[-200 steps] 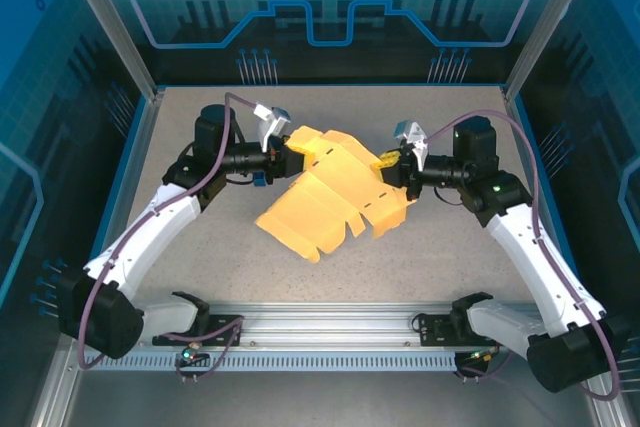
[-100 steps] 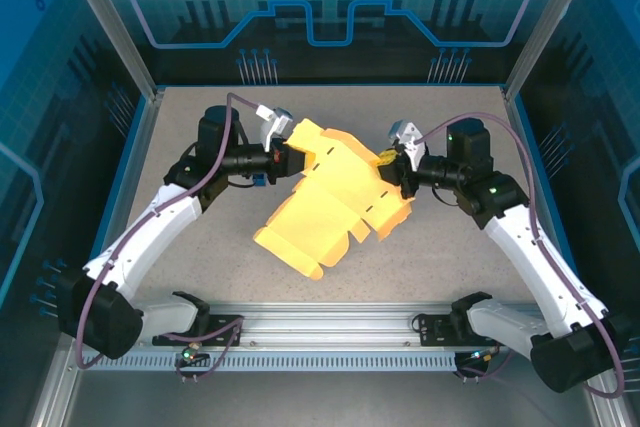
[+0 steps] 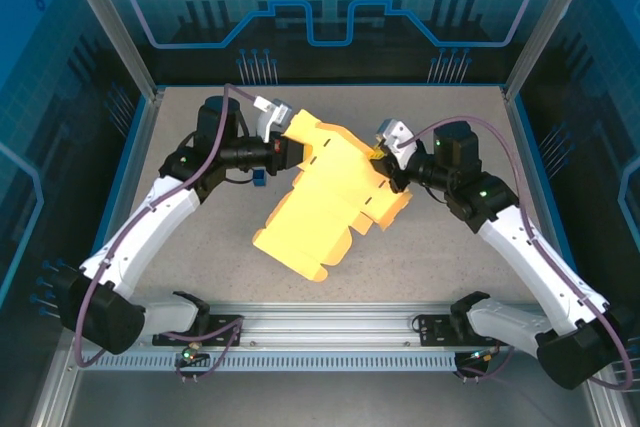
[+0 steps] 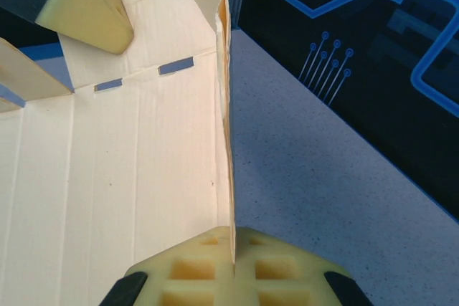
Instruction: Fold the paper box
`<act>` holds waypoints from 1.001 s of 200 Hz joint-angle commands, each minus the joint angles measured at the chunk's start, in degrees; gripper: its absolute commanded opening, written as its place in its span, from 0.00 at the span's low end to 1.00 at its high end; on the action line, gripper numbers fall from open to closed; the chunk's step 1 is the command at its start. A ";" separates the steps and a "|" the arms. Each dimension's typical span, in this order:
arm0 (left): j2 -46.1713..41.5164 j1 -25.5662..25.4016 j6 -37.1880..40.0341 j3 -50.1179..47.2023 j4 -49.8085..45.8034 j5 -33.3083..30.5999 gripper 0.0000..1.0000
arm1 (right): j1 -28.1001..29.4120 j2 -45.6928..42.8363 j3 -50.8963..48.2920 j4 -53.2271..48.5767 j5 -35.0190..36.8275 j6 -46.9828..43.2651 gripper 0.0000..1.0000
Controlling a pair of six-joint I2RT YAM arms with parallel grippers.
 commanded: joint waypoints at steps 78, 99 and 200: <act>3.25 2.10 -6.91 4.97 -2.37 -1.41 0.00 | 9.95 1.04 -6.44 9.77 22.29 -9.56 0.01; 3.78 2.18 -7.60 5.10 -1.98 -1.54 0.00 | 11.40 1.00 -8.06 12.10 25.03 -11.00 0.01; 6.15 2.28 -9.76 4.83 -0.23 -2.36 0.00 | 15.42 2.89 -13.00 16.74 32.42 -15.06 0.00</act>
